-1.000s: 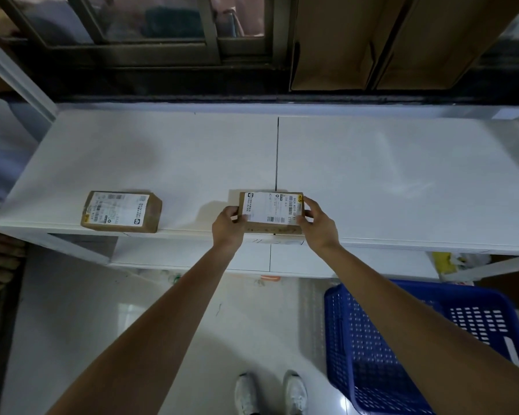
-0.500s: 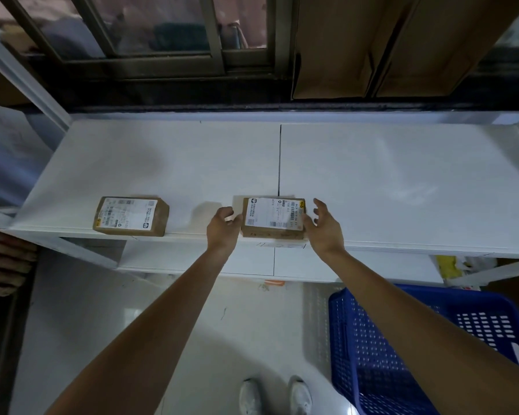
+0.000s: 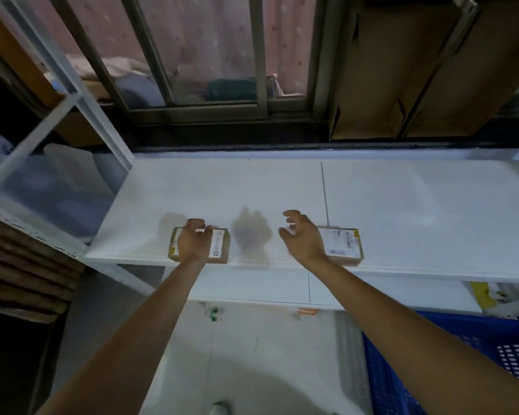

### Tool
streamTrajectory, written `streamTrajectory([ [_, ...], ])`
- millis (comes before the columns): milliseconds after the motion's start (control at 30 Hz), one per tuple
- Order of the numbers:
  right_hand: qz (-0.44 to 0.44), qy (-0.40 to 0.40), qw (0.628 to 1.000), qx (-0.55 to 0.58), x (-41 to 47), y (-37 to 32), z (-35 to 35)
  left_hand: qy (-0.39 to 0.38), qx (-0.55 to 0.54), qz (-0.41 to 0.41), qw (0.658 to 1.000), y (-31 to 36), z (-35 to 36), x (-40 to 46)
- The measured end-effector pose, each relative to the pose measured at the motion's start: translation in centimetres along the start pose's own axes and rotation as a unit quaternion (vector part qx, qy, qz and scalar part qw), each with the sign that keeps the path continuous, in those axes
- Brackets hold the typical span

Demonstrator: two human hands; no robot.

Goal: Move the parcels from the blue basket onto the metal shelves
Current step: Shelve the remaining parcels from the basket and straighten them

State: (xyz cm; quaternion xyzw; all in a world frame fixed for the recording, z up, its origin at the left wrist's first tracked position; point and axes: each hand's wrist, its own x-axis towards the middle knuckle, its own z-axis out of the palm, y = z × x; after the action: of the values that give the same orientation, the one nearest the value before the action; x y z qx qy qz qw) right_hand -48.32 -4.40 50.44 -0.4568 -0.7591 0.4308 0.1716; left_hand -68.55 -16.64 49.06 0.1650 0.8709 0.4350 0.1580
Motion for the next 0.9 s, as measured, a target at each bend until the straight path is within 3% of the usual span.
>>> streamTrajectory([
  [200,0.07,-0.047,0.996,-0.007,0.7,-3.3,8.5,-0.036,0.056,0.0,0.998,-5.5,-5.3,6.1],
  [467,0.126,-0.049,0.99,-0.03,0.5,-4.0,15.8,-0.171,0.055,-0.022,0.984,-11.0,-5.7,8.5],
  [900,0.121,-0.051,0.99,-0.047,2.0,-3.6,17.2,-0.182,-0.01,-0.024,0.983,-11.4,-4.5,9.1],
])
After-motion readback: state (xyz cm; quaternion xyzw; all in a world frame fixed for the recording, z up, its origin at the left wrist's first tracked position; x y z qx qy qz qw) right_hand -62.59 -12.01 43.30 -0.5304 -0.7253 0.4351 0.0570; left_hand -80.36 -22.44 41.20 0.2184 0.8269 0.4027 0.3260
